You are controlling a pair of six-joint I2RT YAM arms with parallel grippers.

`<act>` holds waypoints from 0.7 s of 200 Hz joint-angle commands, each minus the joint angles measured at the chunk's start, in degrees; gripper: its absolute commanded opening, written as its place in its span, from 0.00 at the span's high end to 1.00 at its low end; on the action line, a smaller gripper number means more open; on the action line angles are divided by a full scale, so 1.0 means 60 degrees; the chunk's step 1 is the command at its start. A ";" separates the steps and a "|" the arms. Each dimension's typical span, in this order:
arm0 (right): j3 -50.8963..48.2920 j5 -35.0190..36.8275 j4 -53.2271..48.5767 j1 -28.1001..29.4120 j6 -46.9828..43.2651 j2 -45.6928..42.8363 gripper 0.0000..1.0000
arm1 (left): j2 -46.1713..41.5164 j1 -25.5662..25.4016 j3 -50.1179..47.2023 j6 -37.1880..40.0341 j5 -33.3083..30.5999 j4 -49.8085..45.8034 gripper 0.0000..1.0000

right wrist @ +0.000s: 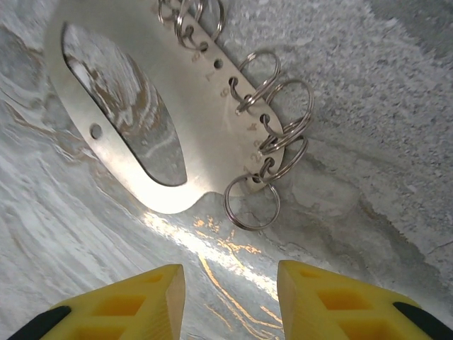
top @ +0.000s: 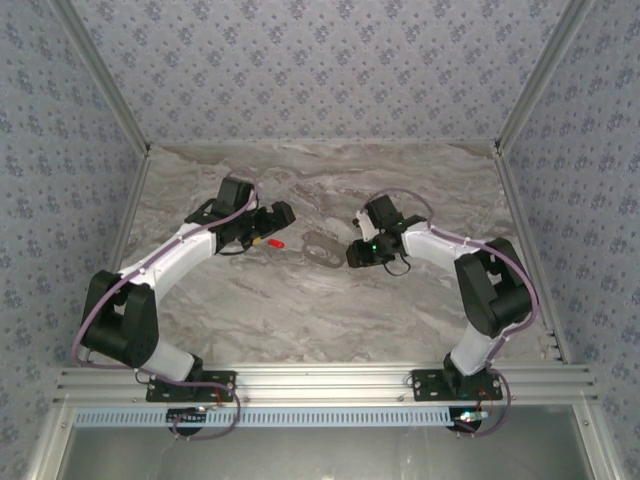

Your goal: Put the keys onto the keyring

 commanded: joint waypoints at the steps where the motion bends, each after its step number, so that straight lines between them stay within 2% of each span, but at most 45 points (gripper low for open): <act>1: 0.0331 0.1033 -0.0635 0.0211 -0.0713 0.0287 0.59 | -0.0278 -0.0052 -0.0043 0.0006 0.0175 0.0050 0.02; 140: 0.1453 0.1029 -0.0834 0.0318 -0.0984 0.1546 0.62 | -0.0232 -0.0055 -0.0014 0.0122 0.0165 -0.0047 0.02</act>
